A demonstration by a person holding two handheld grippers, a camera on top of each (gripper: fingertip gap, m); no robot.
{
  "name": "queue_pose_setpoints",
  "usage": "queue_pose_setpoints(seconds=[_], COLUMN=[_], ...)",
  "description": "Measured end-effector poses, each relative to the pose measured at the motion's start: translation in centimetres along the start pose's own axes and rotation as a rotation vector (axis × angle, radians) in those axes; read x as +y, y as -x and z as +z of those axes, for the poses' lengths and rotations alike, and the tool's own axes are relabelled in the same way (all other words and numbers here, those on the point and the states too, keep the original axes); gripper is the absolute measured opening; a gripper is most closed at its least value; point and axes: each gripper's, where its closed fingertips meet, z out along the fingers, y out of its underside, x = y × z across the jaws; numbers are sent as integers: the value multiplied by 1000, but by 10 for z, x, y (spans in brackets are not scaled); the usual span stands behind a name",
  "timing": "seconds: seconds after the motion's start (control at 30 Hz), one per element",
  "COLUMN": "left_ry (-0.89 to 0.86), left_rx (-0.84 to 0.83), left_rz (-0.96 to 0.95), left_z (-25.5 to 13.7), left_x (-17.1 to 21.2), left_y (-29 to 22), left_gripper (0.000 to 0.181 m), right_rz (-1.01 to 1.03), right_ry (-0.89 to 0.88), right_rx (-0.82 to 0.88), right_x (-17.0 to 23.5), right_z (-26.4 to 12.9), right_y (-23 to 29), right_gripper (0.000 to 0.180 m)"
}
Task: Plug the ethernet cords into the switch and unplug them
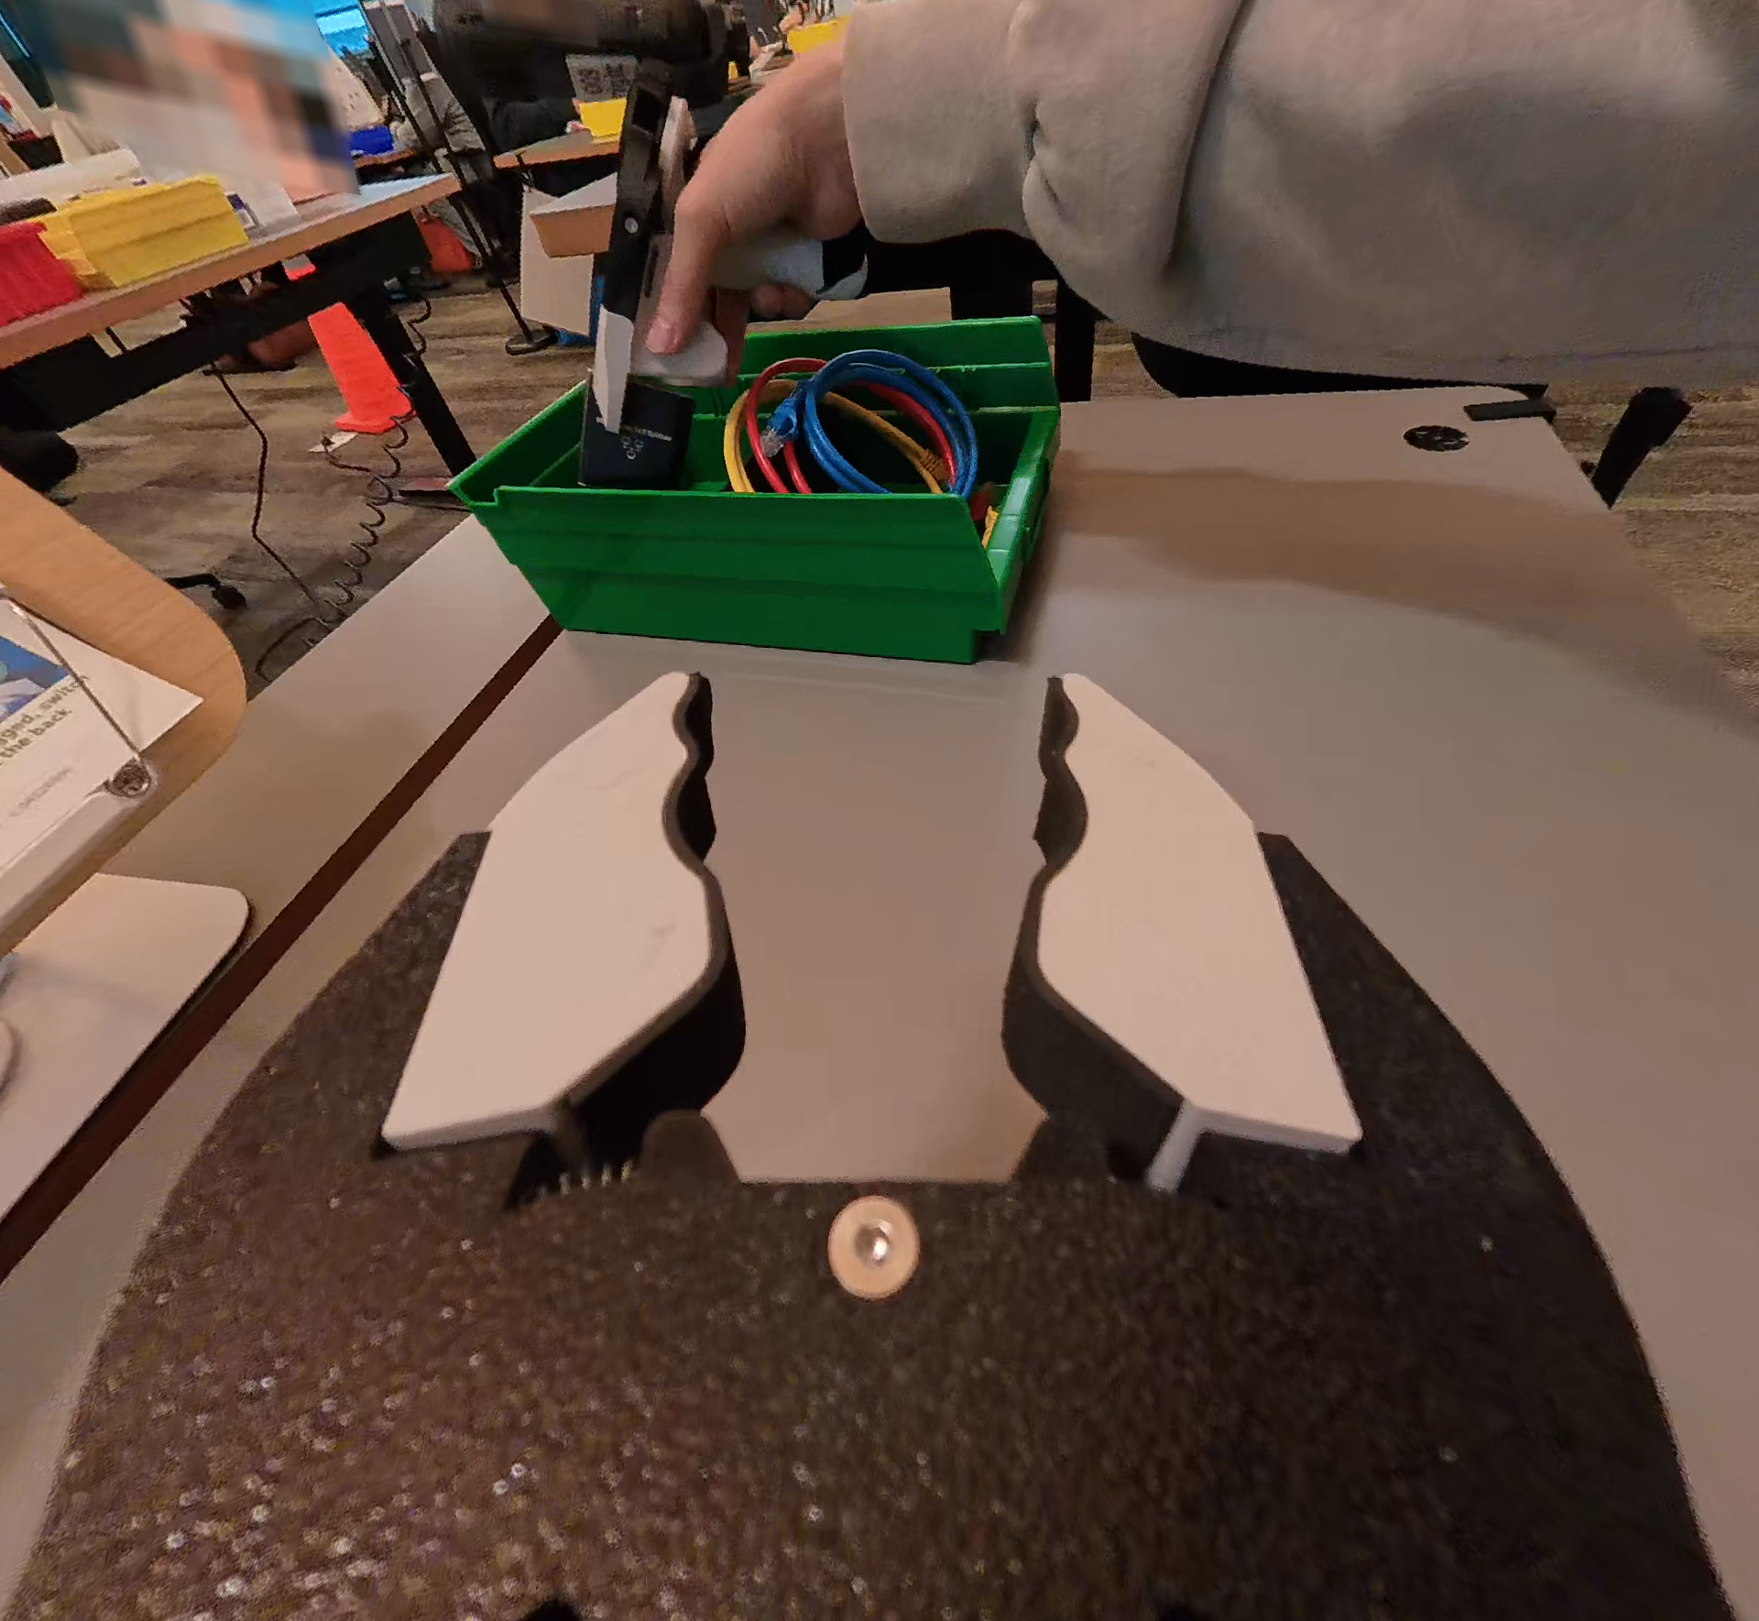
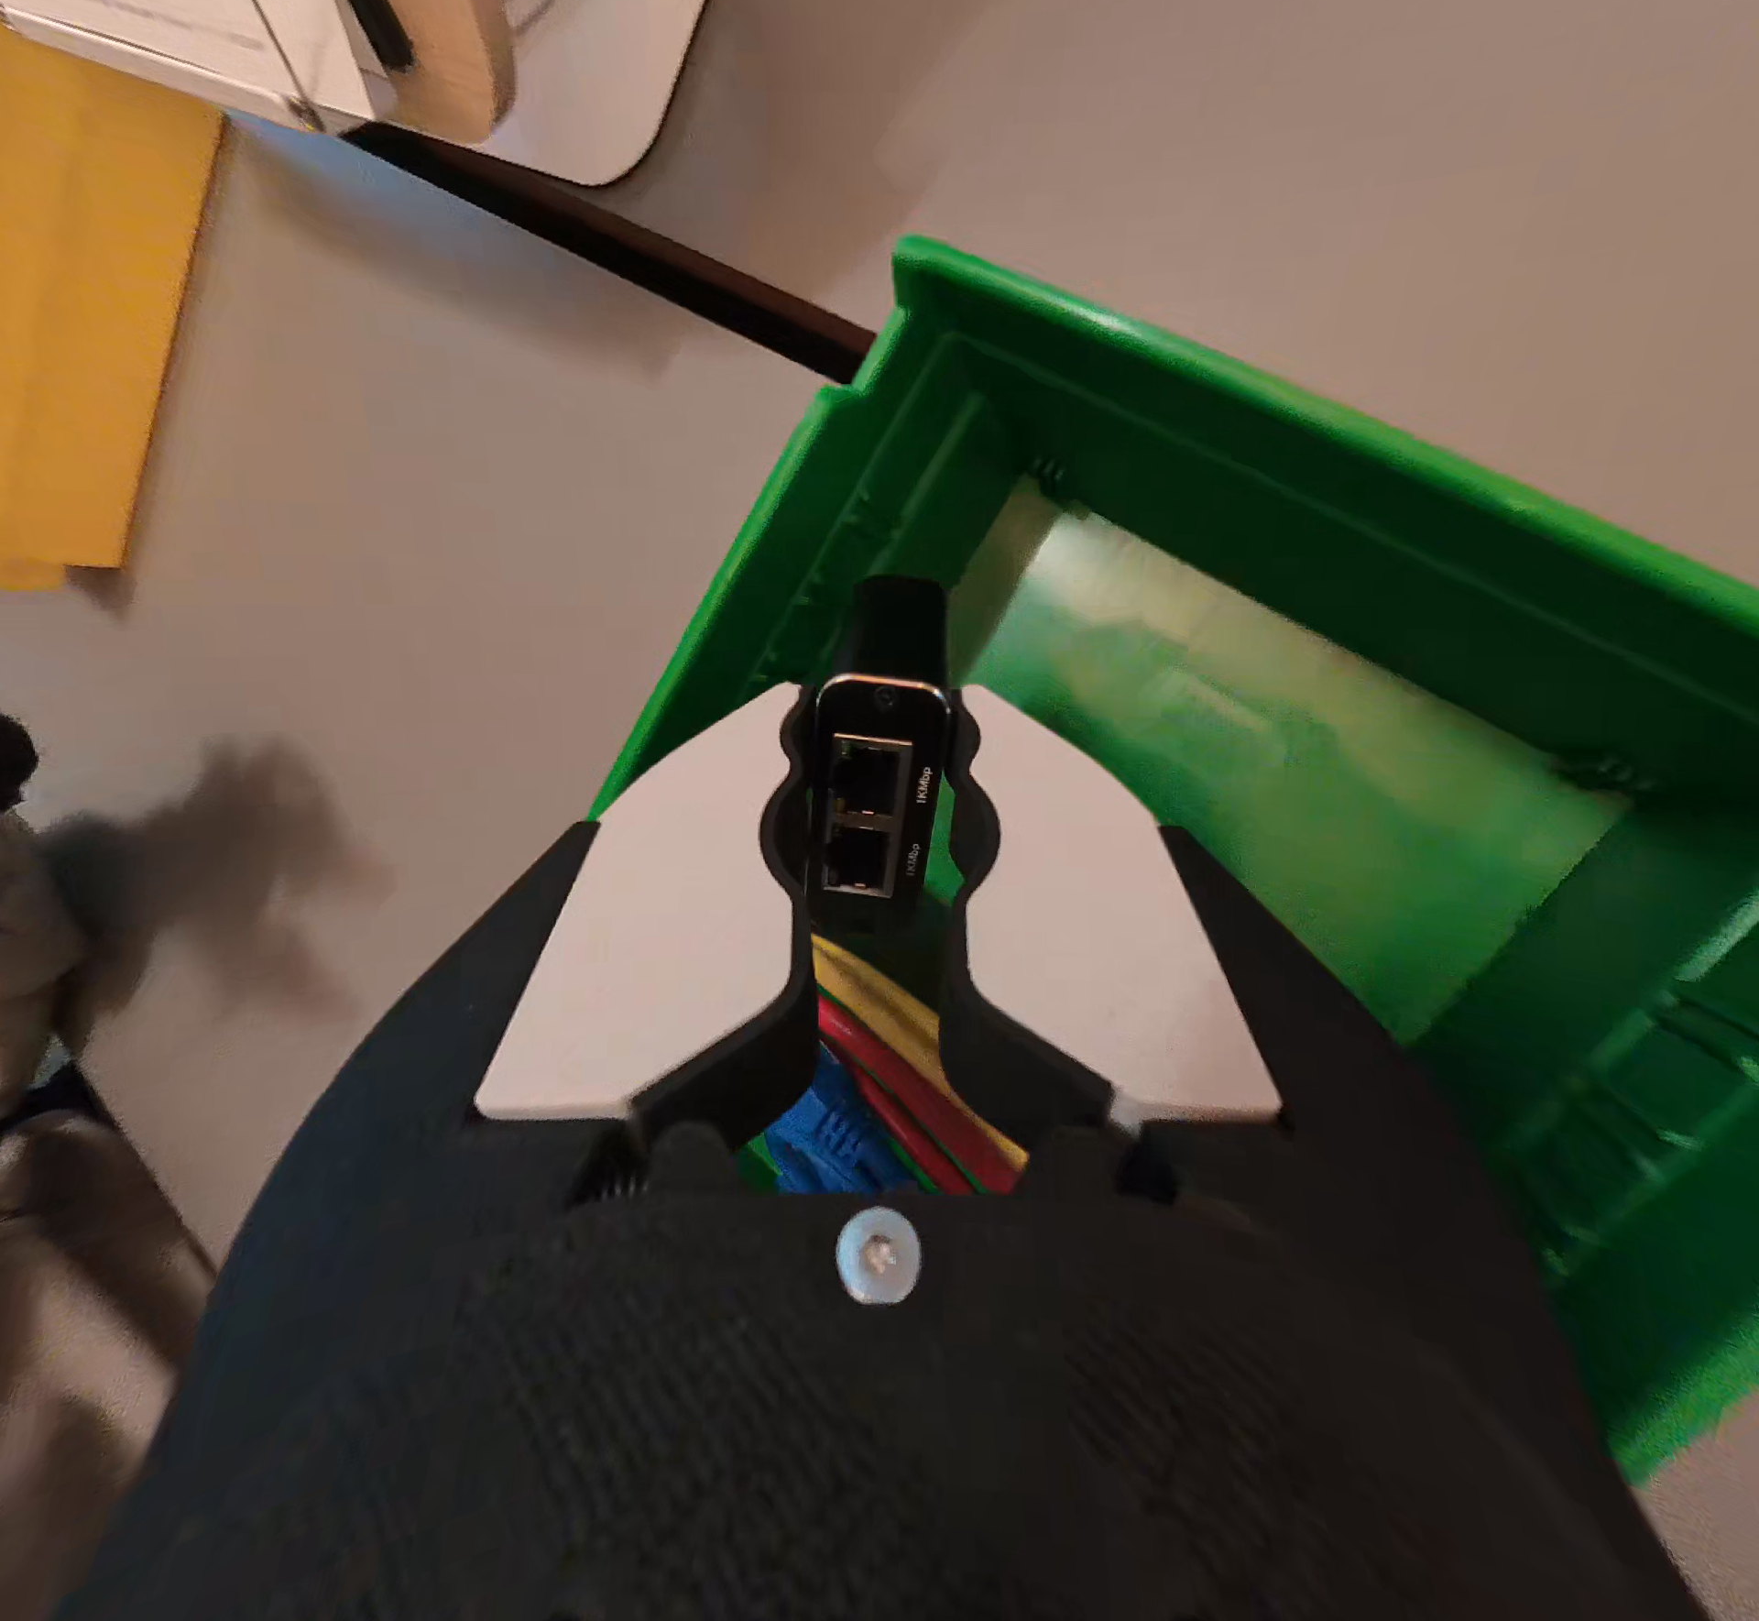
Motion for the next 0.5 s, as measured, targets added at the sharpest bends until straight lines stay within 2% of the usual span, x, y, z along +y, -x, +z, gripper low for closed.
queue_pose_setpoints(seconds=[0.1,0.2,0.27,0.4,0.5], left_ry=[5,1,-5,-11,2], left_rx=[2,-21,-22,-28,-43], left_rz=[-15,-20,-30,-48,-54], left_z=[1,1,1,2,7], left_x=[3,4,5,4,8], left_y=[2,6,7,8,9], left_gripper=[65,65,66,66,66], right_rz=[-26,-67,-81,-263,-297], right_ry=[57,-26,-38,-156,-316], right_rx=[25,32,149,339,339], right_x=[8,-4,-9,-9,14], right_z=[9,6,-8,-52,-80], right_y=[-5,-1,-14,-5,36], right_gripper=[27,30,48,51,76])
